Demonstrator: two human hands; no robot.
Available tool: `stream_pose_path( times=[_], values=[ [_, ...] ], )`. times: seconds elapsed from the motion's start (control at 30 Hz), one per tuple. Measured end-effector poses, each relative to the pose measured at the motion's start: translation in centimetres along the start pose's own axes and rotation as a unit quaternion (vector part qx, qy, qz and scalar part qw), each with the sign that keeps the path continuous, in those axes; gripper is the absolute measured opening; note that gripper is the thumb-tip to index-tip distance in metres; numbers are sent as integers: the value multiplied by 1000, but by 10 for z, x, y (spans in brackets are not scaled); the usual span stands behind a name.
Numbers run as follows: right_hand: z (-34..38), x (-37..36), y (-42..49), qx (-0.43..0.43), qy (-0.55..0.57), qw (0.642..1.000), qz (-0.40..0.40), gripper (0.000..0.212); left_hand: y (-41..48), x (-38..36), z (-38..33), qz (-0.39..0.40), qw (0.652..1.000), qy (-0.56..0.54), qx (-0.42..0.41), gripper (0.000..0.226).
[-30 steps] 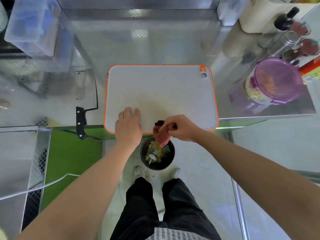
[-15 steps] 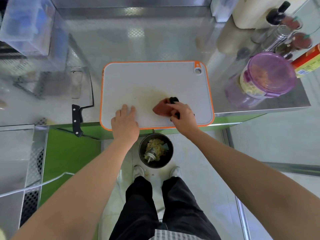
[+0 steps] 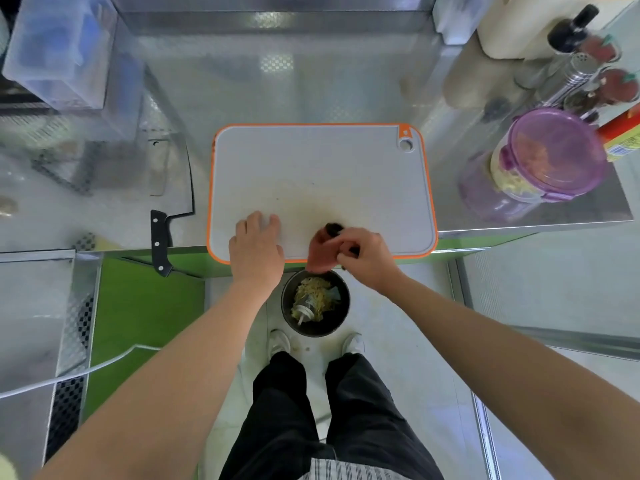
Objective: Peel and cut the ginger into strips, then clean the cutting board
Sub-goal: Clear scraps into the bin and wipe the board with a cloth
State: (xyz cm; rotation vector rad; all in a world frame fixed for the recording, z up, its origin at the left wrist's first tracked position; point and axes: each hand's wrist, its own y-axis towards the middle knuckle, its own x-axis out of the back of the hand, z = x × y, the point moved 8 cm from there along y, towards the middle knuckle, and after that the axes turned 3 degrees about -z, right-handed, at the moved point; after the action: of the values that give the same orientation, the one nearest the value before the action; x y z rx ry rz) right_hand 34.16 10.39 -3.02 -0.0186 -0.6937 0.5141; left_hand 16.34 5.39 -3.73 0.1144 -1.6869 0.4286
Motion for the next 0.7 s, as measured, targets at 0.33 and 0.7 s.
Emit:
stream_pose_path(
  times=[0.33, 0.7],
  values=[
    [-5, 1, -7, 26, -11, 999, -20, 38, -1, 0, 2, 5, 1000, -9, 0, 52],
    [3, 46, 52, -31, 11, 988, -149, 44, 13, 14, 23, -34, 997, -66, 6, 45]
  ],
)
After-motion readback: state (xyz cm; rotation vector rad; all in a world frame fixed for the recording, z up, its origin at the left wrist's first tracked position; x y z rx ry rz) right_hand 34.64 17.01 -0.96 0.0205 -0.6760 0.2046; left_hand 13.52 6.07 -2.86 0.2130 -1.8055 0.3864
